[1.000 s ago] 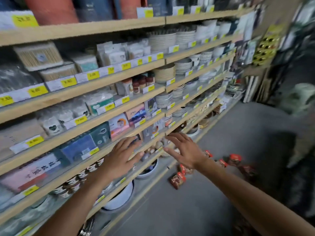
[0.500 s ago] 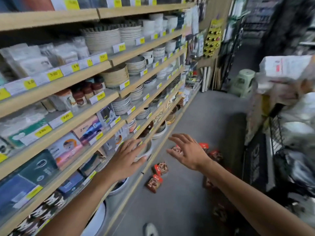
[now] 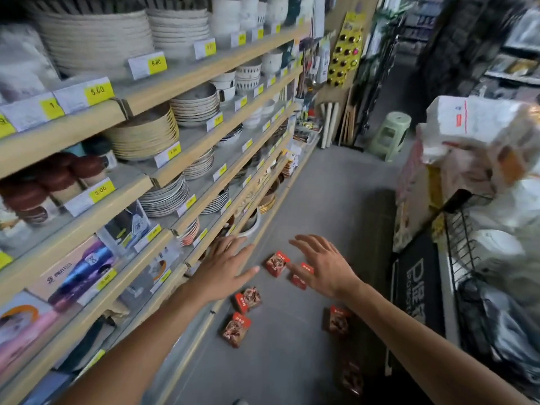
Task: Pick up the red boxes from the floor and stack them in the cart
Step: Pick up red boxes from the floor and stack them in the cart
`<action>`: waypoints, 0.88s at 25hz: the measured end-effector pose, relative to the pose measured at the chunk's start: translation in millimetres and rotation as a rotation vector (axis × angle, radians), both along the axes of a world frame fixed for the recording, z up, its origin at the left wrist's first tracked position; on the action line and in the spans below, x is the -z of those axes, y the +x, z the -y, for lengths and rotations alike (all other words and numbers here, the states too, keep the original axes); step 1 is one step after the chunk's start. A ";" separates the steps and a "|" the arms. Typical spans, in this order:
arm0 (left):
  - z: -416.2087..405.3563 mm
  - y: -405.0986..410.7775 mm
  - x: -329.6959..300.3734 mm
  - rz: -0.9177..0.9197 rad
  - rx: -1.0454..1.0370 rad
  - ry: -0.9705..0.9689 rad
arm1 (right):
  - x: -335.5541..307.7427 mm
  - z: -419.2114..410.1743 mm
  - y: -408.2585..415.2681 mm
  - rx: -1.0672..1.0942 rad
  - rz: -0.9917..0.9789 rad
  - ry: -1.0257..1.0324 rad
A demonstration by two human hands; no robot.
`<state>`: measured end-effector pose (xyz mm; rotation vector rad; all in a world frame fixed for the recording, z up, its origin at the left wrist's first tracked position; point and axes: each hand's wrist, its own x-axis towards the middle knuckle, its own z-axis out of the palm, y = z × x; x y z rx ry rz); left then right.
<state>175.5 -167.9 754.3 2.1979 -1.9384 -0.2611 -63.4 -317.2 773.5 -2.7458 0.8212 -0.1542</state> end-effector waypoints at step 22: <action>122.0 39.8 290.2 -0.231 -0.377 0.376 | 270.4 205.1 109.1 -0.285 -0.252 0.218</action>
